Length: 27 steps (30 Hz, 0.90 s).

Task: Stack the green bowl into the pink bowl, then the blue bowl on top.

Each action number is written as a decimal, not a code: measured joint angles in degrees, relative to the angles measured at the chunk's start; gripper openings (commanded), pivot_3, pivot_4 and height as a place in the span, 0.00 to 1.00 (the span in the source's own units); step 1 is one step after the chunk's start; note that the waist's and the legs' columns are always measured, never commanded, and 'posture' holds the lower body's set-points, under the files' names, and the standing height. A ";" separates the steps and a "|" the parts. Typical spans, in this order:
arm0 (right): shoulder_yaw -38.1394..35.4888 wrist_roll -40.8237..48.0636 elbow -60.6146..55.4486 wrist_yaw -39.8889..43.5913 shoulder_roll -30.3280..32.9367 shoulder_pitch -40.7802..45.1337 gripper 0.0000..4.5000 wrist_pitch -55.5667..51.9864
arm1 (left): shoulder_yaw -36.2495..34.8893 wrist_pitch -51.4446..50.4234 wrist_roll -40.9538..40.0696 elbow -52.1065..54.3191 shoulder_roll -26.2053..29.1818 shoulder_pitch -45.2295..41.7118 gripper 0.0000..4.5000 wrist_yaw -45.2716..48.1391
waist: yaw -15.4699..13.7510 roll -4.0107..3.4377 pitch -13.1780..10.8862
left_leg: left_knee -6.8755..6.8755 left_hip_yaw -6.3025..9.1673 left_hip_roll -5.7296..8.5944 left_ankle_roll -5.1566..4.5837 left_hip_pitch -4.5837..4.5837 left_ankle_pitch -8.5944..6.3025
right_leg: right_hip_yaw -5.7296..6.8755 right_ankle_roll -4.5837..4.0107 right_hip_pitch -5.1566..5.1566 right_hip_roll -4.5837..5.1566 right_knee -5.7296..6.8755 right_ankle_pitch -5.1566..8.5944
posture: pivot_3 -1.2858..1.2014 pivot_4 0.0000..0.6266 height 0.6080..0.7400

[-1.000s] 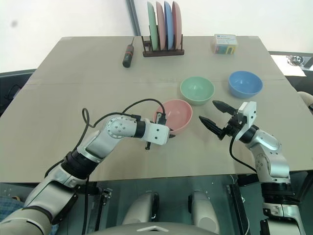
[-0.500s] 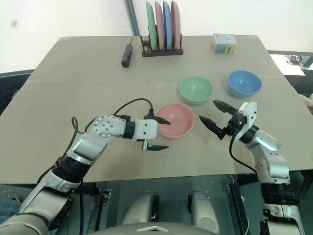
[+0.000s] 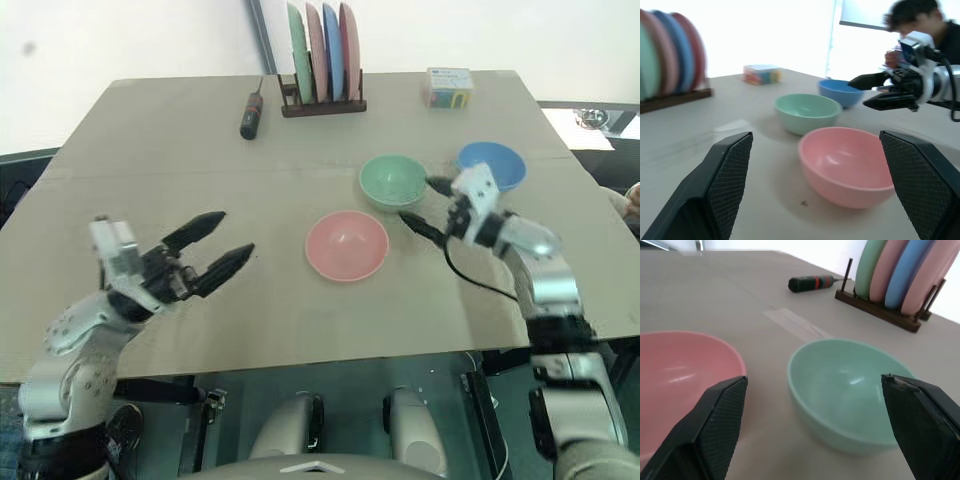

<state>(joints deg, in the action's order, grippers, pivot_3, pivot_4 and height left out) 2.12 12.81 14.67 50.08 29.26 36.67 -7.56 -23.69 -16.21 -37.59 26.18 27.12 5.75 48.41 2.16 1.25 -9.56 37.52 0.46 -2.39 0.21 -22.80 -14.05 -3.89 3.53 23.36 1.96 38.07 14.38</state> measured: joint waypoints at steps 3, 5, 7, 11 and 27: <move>2.51 -2.74 4.43 0.26 -0.67 4.84 1.00 0.40 | -1.37 0.78 -1.09 1.81 -0.45 2.94 0.96 -0.91 | -0.24 0.01 -0.01 | 0.00 -0.02 0.02 0.00 -0.08 0.00 | 0.00 -0.01 0.01 0.03 -0.07 0.00 | 0.52 0.24 1.00; 5.13 -4.91 9.16 2.49 -1.17 9.08 1.00 2.12 | -2.31 1.63 -2.34 3.22 -0.55 5.41 0.96 -1.08 | 0.05 0.02 -0.04 | -0.02 -0.11 0.02 0.00 -0.10 0.00 | -0.04 -0.01 0.03 0.05 -0.10 0.00 | 0.52 0.24 1.00; 7.85 -7.74 13.64 5.15 -1.18 13.10 1.00 6.20 | -3.58 2.22 -3.23 4.67 -0.49 7.25 0.96 -1.31 | 0.17 0.02 -0.04 | -0.09 -0.09 0.01 0.01 -0.08 0.00 | -0.03 -0.01 0.05 0.05 -0.12 0.00 | 0.52 0.24 1.00; 11.37 -12.40 22.06 7.26 -1.95 17.76 1.00 11.55 | -4.47 2.79 -3.98 5.05 -0.46 8.33 0.96 -2.58 | 0.12 0.02 -0.04 | -0.12 -0.04 0.01 0.00 -0.08 0.00 | 0.03 -0.03 0.05 0.04 -0.10 0.01 | 0.52 0.24 1.00; 17.17 -25.69 47.44 2.22 -7.23 28.32 0.42 19.54 | -4.03 4.05 -4.65 8.28 -1.58 11.35 1.00 -7.89 | 0.39 -0.06 -0.09 | -0.12 -0.09 0.01 0.01 -0.06 0.00 | -0.04 -0.04 0.08 0.03 -0.08 0.01 | 0.52 0.24 1.00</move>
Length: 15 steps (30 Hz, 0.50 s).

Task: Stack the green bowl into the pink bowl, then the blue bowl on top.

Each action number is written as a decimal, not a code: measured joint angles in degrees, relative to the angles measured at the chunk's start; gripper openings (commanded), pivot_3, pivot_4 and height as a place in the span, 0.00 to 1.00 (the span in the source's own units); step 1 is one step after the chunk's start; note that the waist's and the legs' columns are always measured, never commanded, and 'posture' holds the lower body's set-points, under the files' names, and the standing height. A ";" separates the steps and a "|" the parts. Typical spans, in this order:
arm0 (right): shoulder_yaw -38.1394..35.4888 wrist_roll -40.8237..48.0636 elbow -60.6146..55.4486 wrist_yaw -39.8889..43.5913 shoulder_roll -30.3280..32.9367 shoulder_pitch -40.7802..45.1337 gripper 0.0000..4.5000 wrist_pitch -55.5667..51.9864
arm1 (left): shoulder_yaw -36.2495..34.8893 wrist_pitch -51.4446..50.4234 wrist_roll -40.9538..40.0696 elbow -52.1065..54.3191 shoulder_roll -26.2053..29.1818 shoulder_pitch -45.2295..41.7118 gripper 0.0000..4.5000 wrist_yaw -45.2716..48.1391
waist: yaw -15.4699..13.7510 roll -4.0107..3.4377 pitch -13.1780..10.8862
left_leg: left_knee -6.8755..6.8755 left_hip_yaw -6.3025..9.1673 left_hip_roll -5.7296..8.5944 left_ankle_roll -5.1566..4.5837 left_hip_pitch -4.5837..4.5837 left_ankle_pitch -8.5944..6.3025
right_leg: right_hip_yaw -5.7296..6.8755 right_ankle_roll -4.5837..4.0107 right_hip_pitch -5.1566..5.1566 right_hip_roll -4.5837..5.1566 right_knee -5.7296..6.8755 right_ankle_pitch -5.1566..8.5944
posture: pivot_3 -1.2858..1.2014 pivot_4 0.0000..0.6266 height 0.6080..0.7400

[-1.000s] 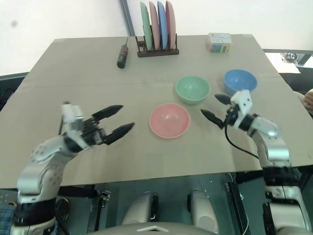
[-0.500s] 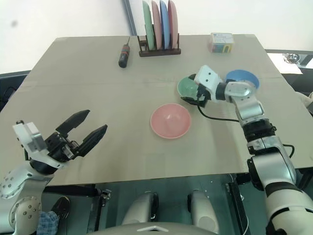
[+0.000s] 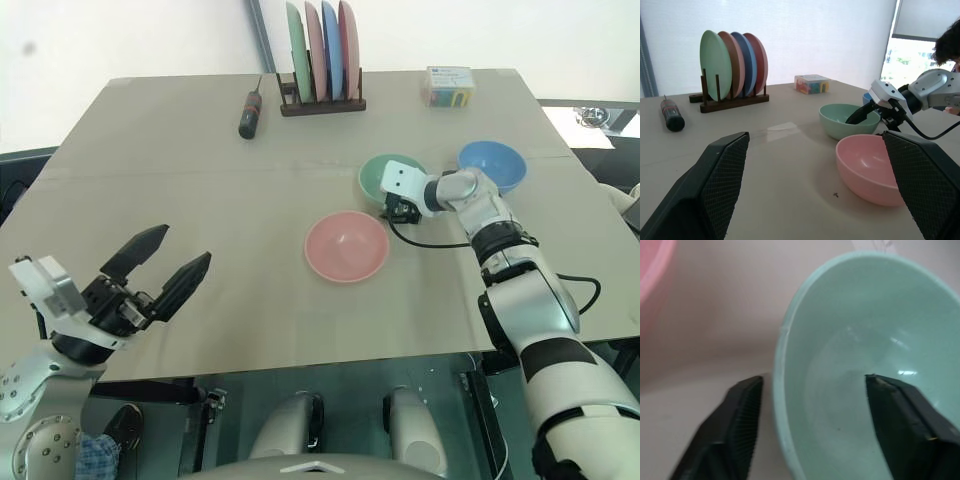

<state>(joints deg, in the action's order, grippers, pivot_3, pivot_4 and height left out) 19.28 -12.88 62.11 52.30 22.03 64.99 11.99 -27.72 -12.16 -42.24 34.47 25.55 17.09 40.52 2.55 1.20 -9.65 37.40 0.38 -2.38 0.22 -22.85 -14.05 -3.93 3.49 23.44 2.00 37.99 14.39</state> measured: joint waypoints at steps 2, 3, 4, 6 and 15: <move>-0.04 -0.14 0.38 0.07 -0.09 0.13 0.23 0.96 | 0.36 0.01 -0.01 0.00 0.03 0.08 1.00 -0.45 | -0.03 -0.01 -0.01 | -0.01 0.00 0.00 0.00 -0.02 0.00 | 0.00 0.00 0.00 0.00 -0.01 0.00 | 0.52 0.24 1.00; -0.04 -0.18 0.46 0.22 -0.15 0.13 0.13 1.09 | 0.37 0.03 -0.01 0.00 0.06 0.10 1.00 -0.60 | -0.05 -0.03 -0.02 | -0.01 -0.01 0.00 0.00 -0.03 0.00 | 0.00 0.00 0.00 0.00 -0.02 0.00 | 0.52 0.24 1.00; -0.03 -0.25 0.46 0.59 -0.19 0.13 0.07 1.24 | 0.41 0.07 -0.01 0.00 0.07 0.09 1.00 -0.72 | -0.05 -0.03 -0.02 | 0.00 -0.01 0.00 0.00 -0.03 0.00 | 0.00 0.00 0.00 0.01 -0.03 0.00 | 0.52 0.24 1.00; -0.04 -0.33 0.45 0.94 -0.16 0.11 0.01 1.64 | 0.51 0.10 -0.01 -0.01 0.09 0.07 1.00 -0.77 | -0.03 -0.04 -0.03 | -0.01 -0.01 0.00 0.00 -0.03 0.00 | 0.00 0.00 0.00 0.01 -0.03 0.00 | 0.52 0.24 1.00; 0.10 -0.59 -4.43 4.42 1.86 -1.47 0.01 3.16 | 1.26 0.24 0.19 -0.90 0.97 -1.45 1.00 -0.54 | -0.13 -0.11 -0.09 | -0.01 -0.01 0.00 0.00 -0.05 0.00 | 0.00 0.00 0.01 0.01 -0.03 0.00 | 0.52 0.24 1.00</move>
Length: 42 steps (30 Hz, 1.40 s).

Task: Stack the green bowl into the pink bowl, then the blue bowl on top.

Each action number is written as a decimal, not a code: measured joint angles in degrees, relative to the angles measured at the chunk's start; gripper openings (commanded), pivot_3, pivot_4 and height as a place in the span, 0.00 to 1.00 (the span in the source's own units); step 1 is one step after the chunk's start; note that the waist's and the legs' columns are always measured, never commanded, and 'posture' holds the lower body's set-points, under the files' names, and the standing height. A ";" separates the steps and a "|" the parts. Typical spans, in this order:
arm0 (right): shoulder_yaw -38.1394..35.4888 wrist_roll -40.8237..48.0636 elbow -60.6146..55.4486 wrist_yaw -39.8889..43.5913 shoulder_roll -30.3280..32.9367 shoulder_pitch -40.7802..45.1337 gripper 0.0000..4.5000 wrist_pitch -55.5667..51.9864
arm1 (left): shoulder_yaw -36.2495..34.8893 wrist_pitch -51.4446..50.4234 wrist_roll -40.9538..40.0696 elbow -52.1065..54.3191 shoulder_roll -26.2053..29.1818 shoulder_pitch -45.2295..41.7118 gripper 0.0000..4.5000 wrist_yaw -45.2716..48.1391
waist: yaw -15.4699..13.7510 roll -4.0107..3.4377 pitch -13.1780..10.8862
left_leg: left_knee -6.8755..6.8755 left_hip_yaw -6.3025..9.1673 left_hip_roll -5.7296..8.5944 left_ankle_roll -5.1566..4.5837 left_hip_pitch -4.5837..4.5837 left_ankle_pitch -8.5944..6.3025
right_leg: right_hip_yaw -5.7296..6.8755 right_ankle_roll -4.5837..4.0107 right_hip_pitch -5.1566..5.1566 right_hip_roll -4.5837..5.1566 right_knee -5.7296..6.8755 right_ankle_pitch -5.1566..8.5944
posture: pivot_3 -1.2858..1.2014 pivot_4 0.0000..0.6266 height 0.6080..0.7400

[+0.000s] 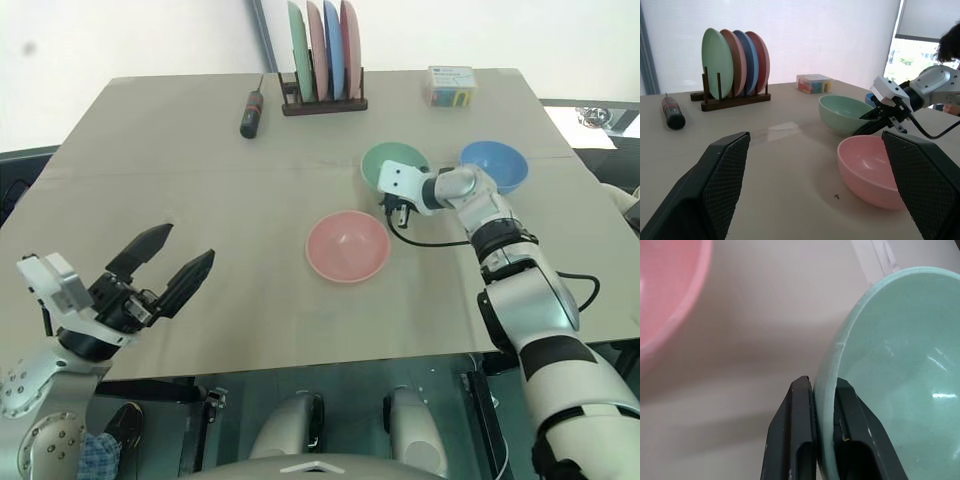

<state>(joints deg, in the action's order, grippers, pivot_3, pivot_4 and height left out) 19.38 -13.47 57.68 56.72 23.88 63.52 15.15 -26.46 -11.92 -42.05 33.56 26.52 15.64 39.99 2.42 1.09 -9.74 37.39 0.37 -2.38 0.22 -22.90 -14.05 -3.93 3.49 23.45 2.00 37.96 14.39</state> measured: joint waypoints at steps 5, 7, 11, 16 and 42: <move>-0.82 9.23 -28.38 14.70 5.36 -6.73 0.01 -8.52 | 0.54 0.12 0.29 -1.77 1.46 -1.47 1.00 1.49 | -0.08 -0.08 -0.05 | -0.09 0.13 -0.02 0.00 -0.03 0.00 | 0.10 0.01 0.03 -0.01 0.01 0.00 | 0.52 0.24 1.00; -0.44 13.90 -40.59 21.84 8.98 -10.61 0.01 -12.72 | 0.55 0.33 0.29 -2.72 2.24 -2.02 1.00 2.40 | -0.44 -0.08 -0.05 | -0.09 0.21 -0.02 0.00 -0.03 -0.01 | 0.22 0.00 -0.01 0.01 -0.02 0.01 | 0.52 0.24 1.00; -0.26 19.77 -57.64 26.00 12.95 -16.06 0.01 -22.61 | 0.68 0.30 0.32 -6.09 4.31 -4.51 1.00 4.18 | -0.24 -0.03 -0.11 | -0.04 0.13 -0.01 0.00 -0.03 -0.01 | 0.16 0.00 0.00 0.02 -0.02 0.01 | 0.52 0.24 1.00; -0.35 20.80 -65.78 23.01 13.47 -17.94 0.01 -27.74 | 2.11 0.30 0.48 -7.94 5.12 -6.62 1.00 5.54 | -0.07 0.02 -0.13 | 0.03 0.13 -0.02 0.00 0.05 0.00 | 0.15 0.00 -0.02 -0.01 0.04 0.01 | 0.52 0.24 1.00; -6.41 7.51 -14.49 -5.34 12.89 -6.33 0.85 -19.37 | 4.45 0.52 -0.93 -11.30 2.53 -15.66 1.00 6.38 | 0.20 0.18 -0.21 | -0.08 -0.03 0.01 0.01 -0.07 0.00 | -0.03 -0.01 0.12 -0.01 -0.02 0.00 | 0.52 0.24 1.00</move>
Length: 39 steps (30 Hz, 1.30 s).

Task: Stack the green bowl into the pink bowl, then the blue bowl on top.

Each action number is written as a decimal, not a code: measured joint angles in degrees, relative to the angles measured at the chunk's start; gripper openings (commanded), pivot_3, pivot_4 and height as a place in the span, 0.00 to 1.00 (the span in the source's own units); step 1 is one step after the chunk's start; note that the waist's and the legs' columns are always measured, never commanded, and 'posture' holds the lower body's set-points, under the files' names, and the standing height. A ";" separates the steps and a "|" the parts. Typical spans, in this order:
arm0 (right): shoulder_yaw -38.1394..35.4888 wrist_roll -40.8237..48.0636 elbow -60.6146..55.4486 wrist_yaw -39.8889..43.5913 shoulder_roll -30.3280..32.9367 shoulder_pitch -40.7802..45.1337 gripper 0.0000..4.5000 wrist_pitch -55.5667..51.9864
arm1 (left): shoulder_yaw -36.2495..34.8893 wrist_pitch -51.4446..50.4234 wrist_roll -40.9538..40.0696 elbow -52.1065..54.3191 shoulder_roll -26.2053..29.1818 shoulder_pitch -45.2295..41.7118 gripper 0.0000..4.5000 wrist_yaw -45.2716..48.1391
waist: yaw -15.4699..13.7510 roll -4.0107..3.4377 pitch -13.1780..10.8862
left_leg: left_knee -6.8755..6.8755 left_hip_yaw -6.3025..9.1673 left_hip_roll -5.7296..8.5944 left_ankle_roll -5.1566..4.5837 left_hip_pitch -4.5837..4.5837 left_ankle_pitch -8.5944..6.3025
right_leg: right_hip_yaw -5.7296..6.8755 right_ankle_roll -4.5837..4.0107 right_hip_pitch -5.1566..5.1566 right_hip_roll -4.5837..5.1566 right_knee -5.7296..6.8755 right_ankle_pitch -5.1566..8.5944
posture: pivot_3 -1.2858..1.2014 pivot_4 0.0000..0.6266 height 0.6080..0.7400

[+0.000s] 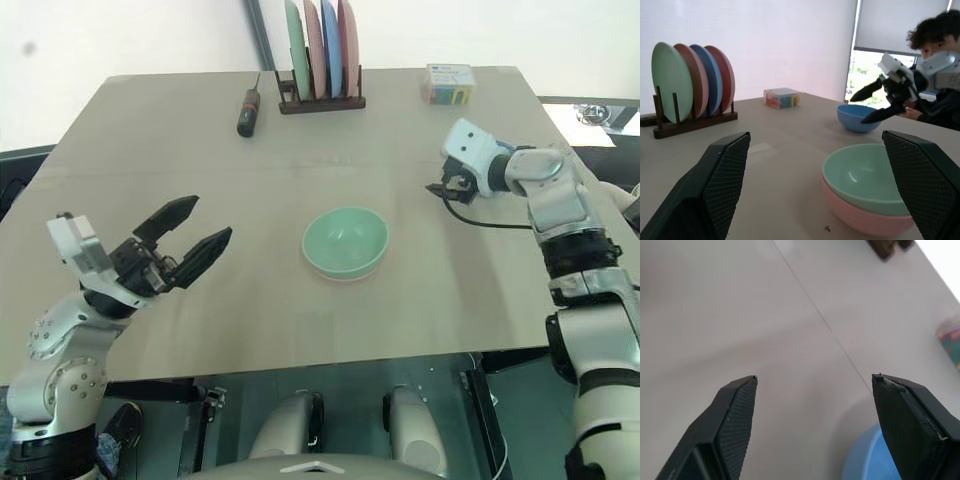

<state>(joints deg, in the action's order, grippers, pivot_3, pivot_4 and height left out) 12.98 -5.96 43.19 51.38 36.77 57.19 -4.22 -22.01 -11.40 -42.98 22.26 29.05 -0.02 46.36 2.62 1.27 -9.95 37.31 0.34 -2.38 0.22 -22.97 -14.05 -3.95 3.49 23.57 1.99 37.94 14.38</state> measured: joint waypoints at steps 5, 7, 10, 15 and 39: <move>0.66 -4.50 15.93 -5.62 -2.94 5.53 0.85 5.38 | 0.24 -0.05 -0.03 -0.02 -0.31 -0.23 1.00 0.07 | -0.07 -0.01 -0.01 | -0.02 -0.05 0.00 0.00 -0.06 0.00 | -0.03 0.00 0.04 0.02 -0.07 0.00 | 0.52 0.24 1.00; 0.77 -6.06 21.28 -8.45 -4.01 7.33 0.85 7.59 | 0.32 -0.05 -0.04 -0.01 -0.59 -0.19 1.00 0.08 | -0.13 -0.01 -0.01 | -0.02 -0.05 0.01 0.00 -0.06 0.00 | -0.03 0.00 0.04 0.03 -0.07 0.00 | 0.52 0.24 1.00; 0.53 -7.80 27.56 -13.21 -4.46 10.25 0.85 9.34 | 0.61 -0.04 -0.02 -0.01 -1.01 -0.14 1.00 0.08 | -0.19 -0.01 -0.01 | -0.01 -0.05 0.01 0.00 -0.05 0.00 | -0.03 0.00 0.02 0.04 -0.04 0.00 | 0.52 0.24 1.00; 0.46 -9.66 31.10 -15.90 -4.52 11.10 0.85 9.43 | 0.74 0.01 0.00 0.01 -1.40 0.28 1.00 0.02 | -0.09 -0.01 -0.01 | -0.01 -0.04 0.01 0.00 -0.04 0.00 | -0.03 0.00 0.03 0.03 -0.01 0.00 | 0.52 0.24 1.00; -0.15 -12.26 33.34 -13.12 -4.90 10.72 0.01 13.66 | 0.74 0.50 0.07 0.05 -1.63 0.99 1.00 -0.32 | 0.01 -0.04 -0.03 | -0.01 -0.04 0.01 0.00 -0.03 0.00 | -0.03 0.01 0.03 0.03 0.00 -0.01 | 0.52 0.24 1.00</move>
<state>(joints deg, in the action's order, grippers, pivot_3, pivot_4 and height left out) 12.83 -18.22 76.54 38.26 31.87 67.91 9.44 -21.27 -10.90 -42.91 22.31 27.42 0.97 46.04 2.63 1.23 -9.98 37.30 0.29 -2.36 0.23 -23.00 -14.05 -3.98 3.50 23.60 2.02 37.94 14.38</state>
